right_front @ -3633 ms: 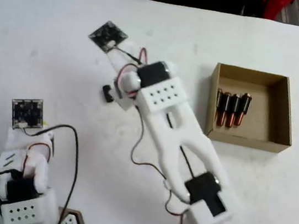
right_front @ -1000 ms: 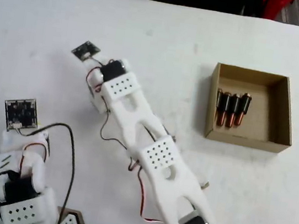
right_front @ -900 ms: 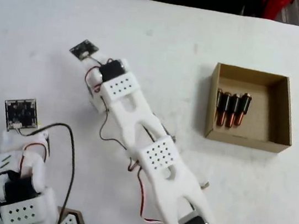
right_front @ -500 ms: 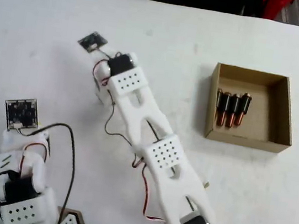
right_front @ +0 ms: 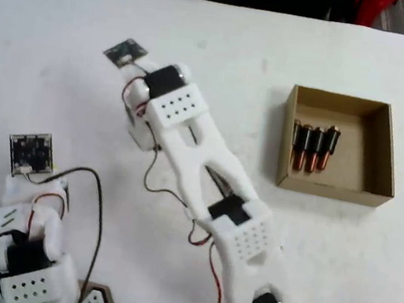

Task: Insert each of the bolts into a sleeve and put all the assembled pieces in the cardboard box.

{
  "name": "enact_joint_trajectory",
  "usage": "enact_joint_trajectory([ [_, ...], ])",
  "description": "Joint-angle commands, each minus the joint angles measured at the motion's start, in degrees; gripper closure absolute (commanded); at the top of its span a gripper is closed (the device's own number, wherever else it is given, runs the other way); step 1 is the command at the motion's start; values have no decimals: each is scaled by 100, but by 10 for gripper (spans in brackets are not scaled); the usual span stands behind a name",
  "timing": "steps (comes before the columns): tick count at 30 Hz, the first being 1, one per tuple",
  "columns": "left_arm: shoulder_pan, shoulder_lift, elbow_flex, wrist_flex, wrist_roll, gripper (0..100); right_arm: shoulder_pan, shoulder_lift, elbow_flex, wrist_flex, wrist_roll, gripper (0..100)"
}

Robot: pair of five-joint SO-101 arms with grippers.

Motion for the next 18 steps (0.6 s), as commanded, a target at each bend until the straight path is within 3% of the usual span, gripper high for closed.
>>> enact_joint_trajectory([
  [1,75,-57,-18,35,-70,977,57,-673,334,251,53,981],
  [9,75,-57,-18,35,-70,977,22,-1877,1108,251,97,981],
  [18,75,-57,-18,35,-70,977,4,-3996,2919,-198,97,981],
])
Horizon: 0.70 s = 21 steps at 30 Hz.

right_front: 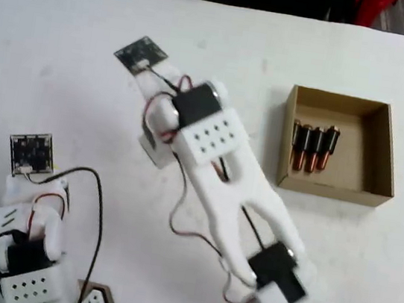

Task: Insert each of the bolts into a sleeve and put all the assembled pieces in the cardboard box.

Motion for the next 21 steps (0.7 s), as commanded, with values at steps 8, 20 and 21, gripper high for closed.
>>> enact_joint_trajectory([
  [8,75,-57,-18,35,-70,977,40,-1604,2936,-1868,105,981],
  [20,75,-57,-18,35,-70,977,48,-1200,4571,-3503,105,981],
  [21,75,-57,-18,35,-70,977,48,-1147,4633,-3547,105,981],
])
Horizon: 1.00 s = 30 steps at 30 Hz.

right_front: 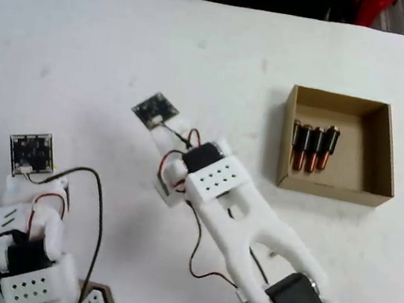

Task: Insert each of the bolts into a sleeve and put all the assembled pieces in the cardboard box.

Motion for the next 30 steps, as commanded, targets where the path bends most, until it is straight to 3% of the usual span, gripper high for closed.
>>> enact_joint_trajectory([
  [1,75,-57,-18,35,-70,977,31,84,105,-242,97,981],
  [12,75,-57,-18,35,-70,977,31,1209,53,-602,97,981],
  [25,75,-57,-18,35,-70,977,22,1235,-9,-602,97,979],
  [30,75,-57,-18,35,-70,977,22,1235,0,-479,237,878],
])
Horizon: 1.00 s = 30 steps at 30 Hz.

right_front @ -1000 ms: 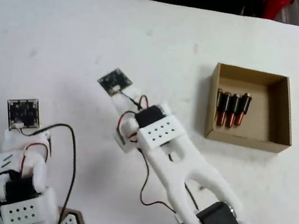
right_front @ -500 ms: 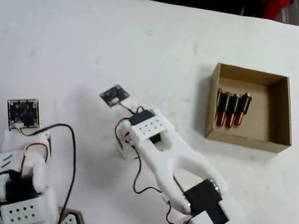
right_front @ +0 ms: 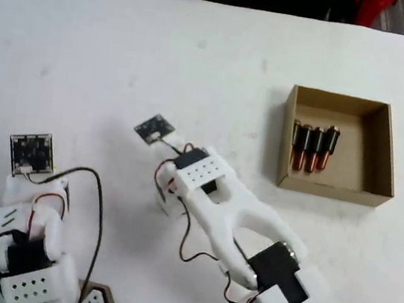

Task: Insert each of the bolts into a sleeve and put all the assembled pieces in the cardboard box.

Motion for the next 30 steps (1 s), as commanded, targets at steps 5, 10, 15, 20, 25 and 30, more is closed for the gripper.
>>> enact_joint_trajectory([
  [5,75,-57,-18,35,-70,977,-180,-66,-211,40,378,861],
  [10,75,-57,-18,35,-70,977,-259,-66,-211,22,360,861],
  [15,75,-57,-18,35,-70,977,-251,-13,-211,-242,352,909],
  [20,75,-57,-18,35,-70,977,-242,-4,-167,-303,360,975],
  [25,75,-57,-18,44,-70,977,-259,4,-70,-330,387,981],
  [30,75,-57,-18,44,-70,977,-127,-198,-114,-295,360,981],
])
